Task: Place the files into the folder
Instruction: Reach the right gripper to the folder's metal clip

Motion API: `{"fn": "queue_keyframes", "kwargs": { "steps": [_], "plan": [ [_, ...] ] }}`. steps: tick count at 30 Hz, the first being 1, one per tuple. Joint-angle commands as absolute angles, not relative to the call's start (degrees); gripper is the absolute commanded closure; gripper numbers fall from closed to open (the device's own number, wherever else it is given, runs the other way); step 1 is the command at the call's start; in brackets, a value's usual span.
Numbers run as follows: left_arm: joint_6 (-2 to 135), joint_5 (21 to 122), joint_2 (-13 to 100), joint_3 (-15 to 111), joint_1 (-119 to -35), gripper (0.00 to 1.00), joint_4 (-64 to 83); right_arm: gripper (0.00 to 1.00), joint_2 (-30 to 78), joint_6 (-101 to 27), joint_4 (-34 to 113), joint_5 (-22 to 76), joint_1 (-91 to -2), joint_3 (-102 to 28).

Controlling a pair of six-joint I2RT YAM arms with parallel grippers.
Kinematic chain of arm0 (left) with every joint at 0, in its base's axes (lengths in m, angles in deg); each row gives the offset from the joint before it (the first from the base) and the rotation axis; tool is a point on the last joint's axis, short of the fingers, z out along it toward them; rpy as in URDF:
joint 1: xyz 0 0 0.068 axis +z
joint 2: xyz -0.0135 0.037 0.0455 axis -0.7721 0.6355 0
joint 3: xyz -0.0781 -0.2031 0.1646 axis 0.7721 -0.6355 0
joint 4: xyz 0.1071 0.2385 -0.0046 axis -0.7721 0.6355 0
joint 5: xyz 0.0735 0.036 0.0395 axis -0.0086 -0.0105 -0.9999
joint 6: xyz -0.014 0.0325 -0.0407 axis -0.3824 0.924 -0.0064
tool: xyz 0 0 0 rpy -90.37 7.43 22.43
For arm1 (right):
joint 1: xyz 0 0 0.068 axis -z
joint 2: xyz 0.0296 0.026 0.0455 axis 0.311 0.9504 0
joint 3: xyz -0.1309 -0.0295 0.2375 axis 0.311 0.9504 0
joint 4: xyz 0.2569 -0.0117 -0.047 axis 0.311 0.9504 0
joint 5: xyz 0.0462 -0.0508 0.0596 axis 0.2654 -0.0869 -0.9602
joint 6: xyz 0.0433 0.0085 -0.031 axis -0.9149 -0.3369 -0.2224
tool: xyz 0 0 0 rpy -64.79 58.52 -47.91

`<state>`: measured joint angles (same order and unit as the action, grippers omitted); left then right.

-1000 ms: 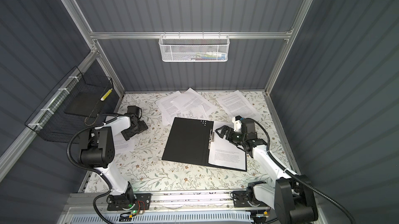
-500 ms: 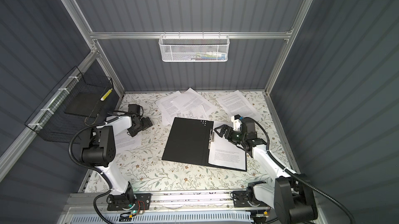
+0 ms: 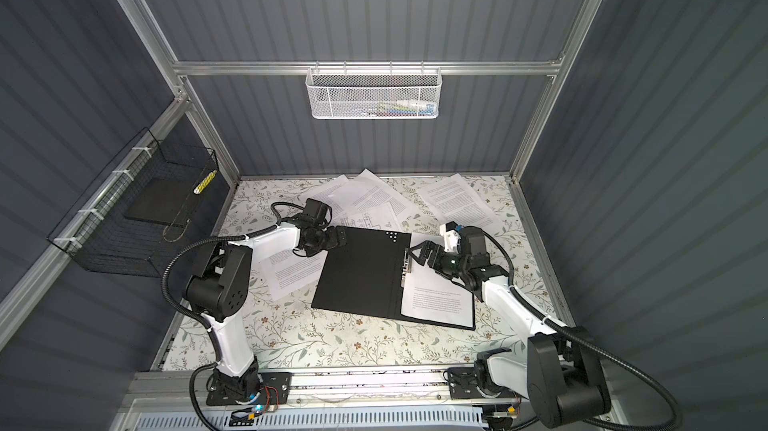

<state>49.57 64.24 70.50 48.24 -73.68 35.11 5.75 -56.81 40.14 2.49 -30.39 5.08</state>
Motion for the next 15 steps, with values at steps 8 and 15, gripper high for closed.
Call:
{"fn": "queue_keyframes", "kwargs": {
  "steps": [8,15],
  "plan": [
    [47.7,56.0,55.1,43.7,-67.4,0.00,47.3,0.01,11.3,-54.2,39.0,4.2,-37.8,-0.7],
    [47.6,59.8,48.7,32.8,-56.4,0.00,42.3,0.02,16.9,-50.6,41.4,5.3,-44.6,-7.0]
  ]
}}
